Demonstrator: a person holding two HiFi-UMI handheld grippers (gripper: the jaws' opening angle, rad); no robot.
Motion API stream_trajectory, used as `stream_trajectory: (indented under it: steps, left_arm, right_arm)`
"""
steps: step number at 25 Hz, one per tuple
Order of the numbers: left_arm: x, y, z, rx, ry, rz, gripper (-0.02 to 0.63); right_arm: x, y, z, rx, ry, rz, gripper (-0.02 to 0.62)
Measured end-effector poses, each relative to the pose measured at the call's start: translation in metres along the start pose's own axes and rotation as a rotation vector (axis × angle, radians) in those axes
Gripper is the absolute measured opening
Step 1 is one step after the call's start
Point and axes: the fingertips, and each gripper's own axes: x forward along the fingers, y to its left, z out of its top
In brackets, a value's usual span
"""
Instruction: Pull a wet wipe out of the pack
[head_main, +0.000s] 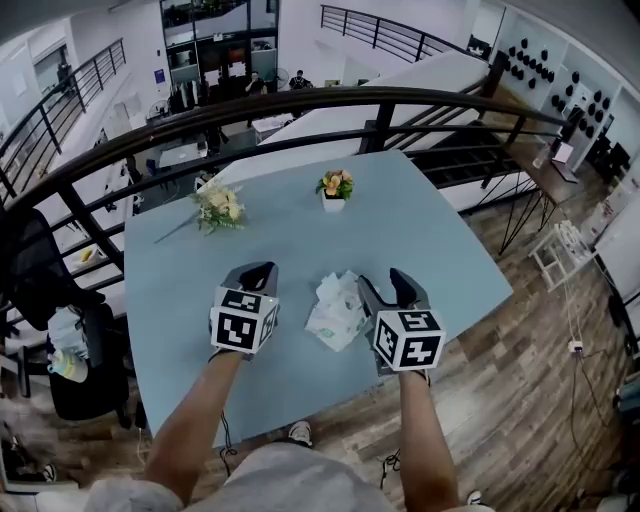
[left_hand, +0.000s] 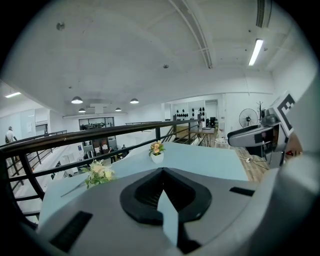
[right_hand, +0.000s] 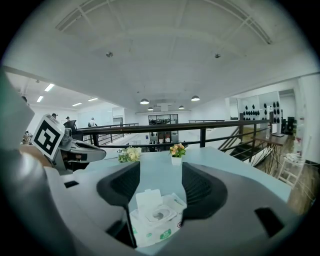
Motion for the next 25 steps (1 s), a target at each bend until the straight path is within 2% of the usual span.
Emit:
stream_trajectory:
  steps: [6, 25]
  left_arm:
    - [0.014, 0.013, 0.003, -0.02, -0.013, -0.005, -0.005]
    - [0.027, 0.04, -0.006, -0.047, -0.017, 0.062, -0.005]
  right_arm:
    - [0.021, -0.001, 0.002, -0.009, 0.011, 0.001, 0.245]
    - [0.065, 0.001, 0.006, -0.028, 0.005, 0.064, 0.245]
